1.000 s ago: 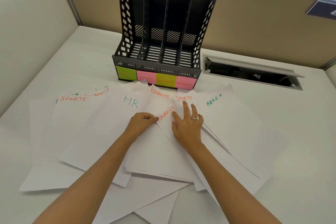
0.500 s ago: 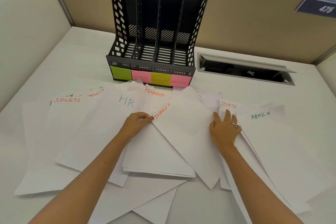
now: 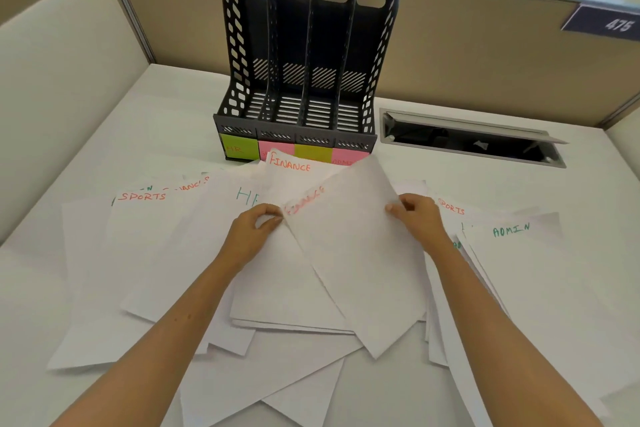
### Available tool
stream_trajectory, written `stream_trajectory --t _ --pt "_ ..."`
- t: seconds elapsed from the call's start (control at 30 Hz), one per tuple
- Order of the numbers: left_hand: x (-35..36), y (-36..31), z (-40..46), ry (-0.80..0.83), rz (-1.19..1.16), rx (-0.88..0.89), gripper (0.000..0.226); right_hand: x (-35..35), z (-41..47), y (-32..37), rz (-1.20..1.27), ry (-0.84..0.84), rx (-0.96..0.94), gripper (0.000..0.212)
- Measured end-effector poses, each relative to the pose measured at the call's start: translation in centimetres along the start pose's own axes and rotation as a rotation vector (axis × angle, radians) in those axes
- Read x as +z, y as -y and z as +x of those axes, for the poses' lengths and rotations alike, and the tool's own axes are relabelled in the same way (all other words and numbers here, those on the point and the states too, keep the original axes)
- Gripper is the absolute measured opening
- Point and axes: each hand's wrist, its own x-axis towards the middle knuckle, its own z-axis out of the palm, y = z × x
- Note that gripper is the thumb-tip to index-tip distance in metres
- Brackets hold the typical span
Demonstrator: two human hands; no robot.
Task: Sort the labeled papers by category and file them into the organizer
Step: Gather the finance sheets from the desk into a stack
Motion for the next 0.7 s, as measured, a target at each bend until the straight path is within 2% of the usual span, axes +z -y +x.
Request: stream_trajectory --t 0.1,0.17,0.27,0.37,0.5,0.6,0.7 --pt "-0.8 1.0 -0.7 -0.002 0.034 -0.008 0.051 -1.7 0.4 0.2 0.078 -0.216 -0.043 0.015" --pt "-0.9 1.6 -1.1 -0.009 0.058 -0.043 0.075 -2.9 0.7 -0.1 0.103 -0.374 -0.031 0.022" --pt "-0.8 2.4 -1.5 -0.013 0.048 -0.119 0.092 -4.2 0.8 -0.6 0.197 -0.458 0.058 0.033" --pt "-0.7 3.0 -1.4 -0.018 -0.021 -0.181 0.088 -3.6 0.2 -1.0 0.246 -0.328 0.103 0.029" --pt "-0.8 3.2 -1.3 -0.023 -0.162 -0.279 0.052 -0.1 -1.1 -0.7 0.175 -0.136 0.084 0.022" --pt "-0.8 3.3 -1.0 -0.032 -0.267 -0.399 0.062 3.6 -2.3 0.2 0.127 -0.019 0.051 0.012" --pt "-1.0 3.3 -1.3 -0.007 -0.230 -0.323 0.048 6.8 -3.2 1.7 0.056 0.087 0.025 0.013"
